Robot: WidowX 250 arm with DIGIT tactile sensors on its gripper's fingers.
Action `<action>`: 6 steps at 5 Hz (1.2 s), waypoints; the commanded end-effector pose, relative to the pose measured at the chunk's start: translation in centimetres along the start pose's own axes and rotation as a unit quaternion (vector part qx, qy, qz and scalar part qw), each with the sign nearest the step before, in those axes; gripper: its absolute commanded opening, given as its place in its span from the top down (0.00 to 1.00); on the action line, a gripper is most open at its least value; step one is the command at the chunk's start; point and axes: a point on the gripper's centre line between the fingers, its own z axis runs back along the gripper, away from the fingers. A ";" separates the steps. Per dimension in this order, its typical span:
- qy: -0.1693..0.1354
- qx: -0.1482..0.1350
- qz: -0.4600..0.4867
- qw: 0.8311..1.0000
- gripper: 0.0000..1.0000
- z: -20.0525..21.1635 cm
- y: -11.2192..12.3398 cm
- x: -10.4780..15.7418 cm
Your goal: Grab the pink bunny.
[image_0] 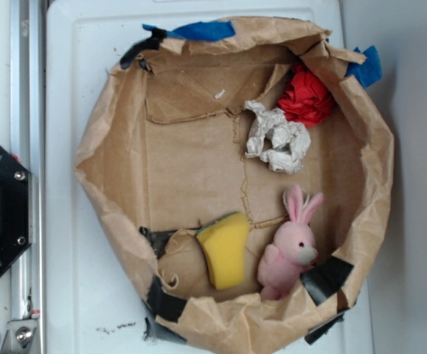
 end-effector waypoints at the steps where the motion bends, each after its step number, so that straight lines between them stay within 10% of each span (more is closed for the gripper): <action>1: 0.000 0.000 0.000 1.000 0.00 0.0 0.0 0.0; 3: -0.071 -0.011 0.140 0.988 0.00 -2.5 -1.8 9.2; 5: -0.048 -0.107 0.276 0.954 0.00 -7.6 0.7 13.8; 6: -0.048 -0.107 0.276 0.954 0.00 -7.6 0.7 13.8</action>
